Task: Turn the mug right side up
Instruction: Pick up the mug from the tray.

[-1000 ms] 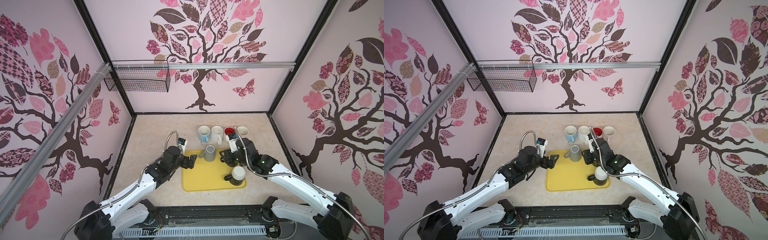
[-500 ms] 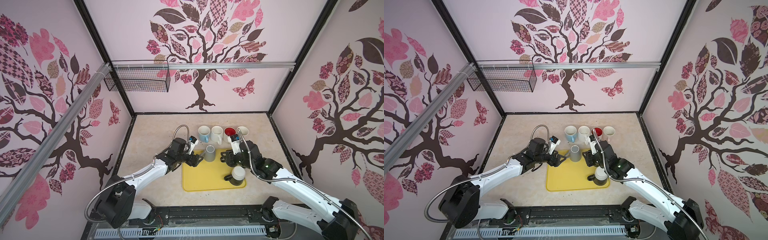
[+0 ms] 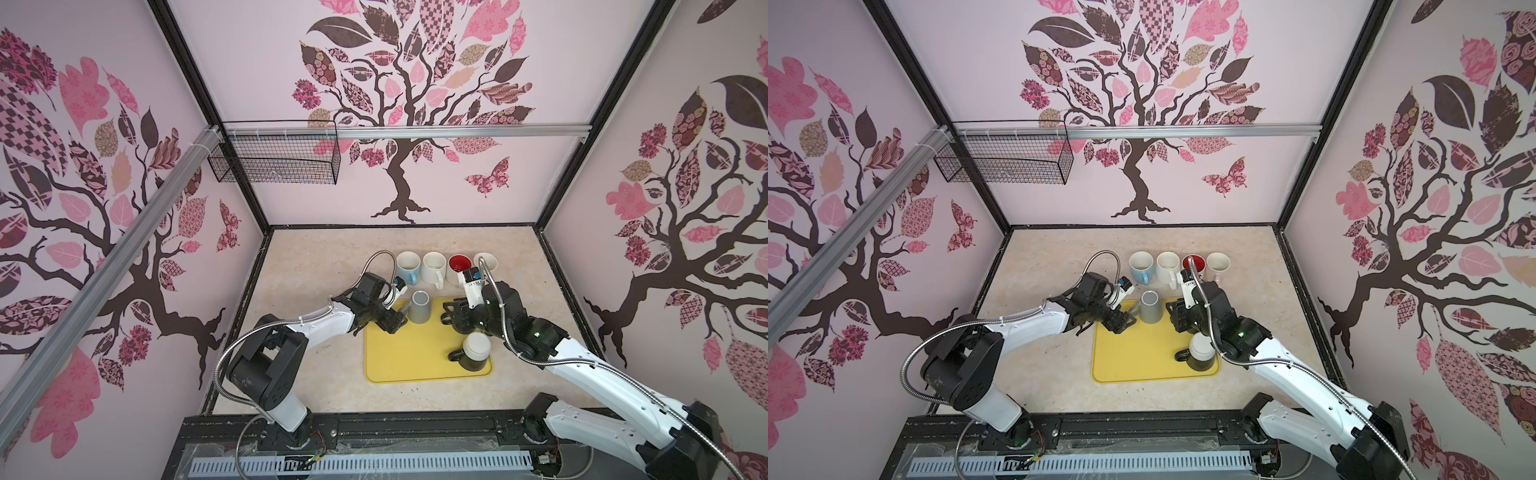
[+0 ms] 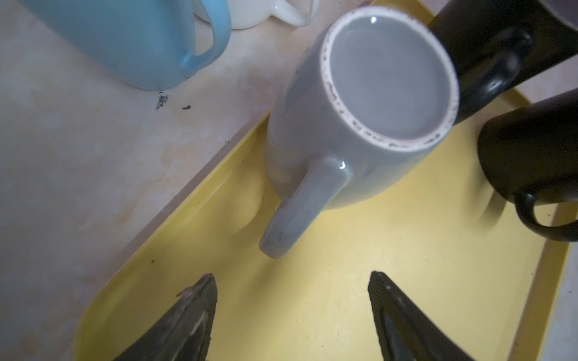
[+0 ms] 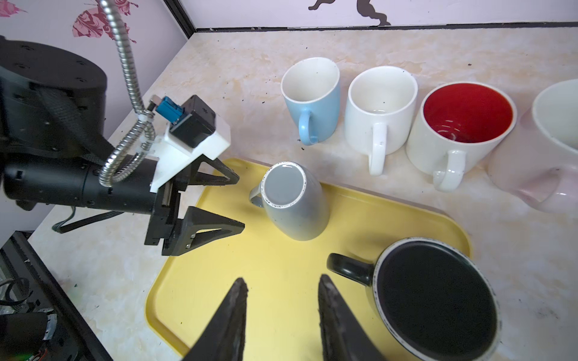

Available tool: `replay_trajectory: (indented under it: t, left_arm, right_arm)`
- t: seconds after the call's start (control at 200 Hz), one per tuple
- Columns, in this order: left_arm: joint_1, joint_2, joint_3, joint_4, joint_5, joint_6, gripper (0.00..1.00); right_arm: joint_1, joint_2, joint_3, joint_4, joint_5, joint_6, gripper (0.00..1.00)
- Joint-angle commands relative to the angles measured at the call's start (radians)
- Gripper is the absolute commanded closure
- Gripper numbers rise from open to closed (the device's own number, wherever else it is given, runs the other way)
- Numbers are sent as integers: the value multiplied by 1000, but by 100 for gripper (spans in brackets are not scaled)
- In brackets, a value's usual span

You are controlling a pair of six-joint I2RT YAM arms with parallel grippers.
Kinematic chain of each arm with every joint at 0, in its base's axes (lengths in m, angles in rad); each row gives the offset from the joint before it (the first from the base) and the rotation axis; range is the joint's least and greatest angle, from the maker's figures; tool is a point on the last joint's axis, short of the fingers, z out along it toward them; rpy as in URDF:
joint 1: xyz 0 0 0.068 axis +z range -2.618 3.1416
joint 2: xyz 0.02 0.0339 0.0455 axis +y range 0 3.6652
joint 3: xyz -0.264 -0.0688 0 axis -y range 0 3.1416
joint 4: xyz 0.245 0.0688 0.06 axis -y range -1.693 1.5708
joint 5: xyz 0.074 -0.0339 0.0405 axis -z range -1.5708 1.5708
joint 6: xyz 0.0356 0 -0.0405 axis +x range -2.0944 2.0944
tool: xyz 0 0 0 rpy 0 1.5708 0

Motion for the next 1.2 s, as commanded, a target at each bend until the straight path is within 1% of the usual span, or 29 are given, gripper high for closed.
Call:
replay_trajectory:
  t: [0.0, 0.19, 0.3, 0.4, 0.575, 0.695, 0.77, 0.805, 0.855, 0.945, 1.07, 1.195]
  left_arm:
    - [-2, 23, 62, 19, 9, 41, 20]
    - [-12, 65, 123, 5, 79, 71, 20]
    - [-20, 77, 144, -9, 112, 74, 22]
    - [-29, 75, 141, -18, 135, 68, 25]
    - [-57, 53, 114, -44, 127, 57, 31]
    - [-98, 32, 95, -47, 67, 51, 32]
    - [-102, 31, 96, -33, 35, 22, 33]
    - [-104, 37, 103, -32, 0, 8, 33]
    - [-103, 50, 129, -47, -53, -13, 36]
    - [-106, 81, 187, -108, -105, -26, 42]
    - [-120, 106, 218, -130, -158, -29, 47]
    - [-128, 118, 230, -132, -160, -33, 50]
  right_arm:
    - [4, -7, -7, 9, 21, -11, 60]
    - [3, -9, -5, 15, 16, -11, 60]
    - [3, -8, -2, 10, 24, -9, 60]
    - [3, -5, 0, 3, 19, -3, 60]
    - [2, -7, 0, -3, 22, 2, 60]
    - [3, -23, -11, 4, 24, 3, 60]
    - [3, -29, -15, 9, 28, 4, 60]
    - [3, -30, -16, 11, 30, 4, 60]
    - [3, -27, -15, 9, 28, 4, 60]
    - [3, -26, -7, -1, 27, 4, 60]
    - [3, -31, -8, -1, 22, 3, 60]
    - [3, -39, -12, -1, 19, 6, 60]
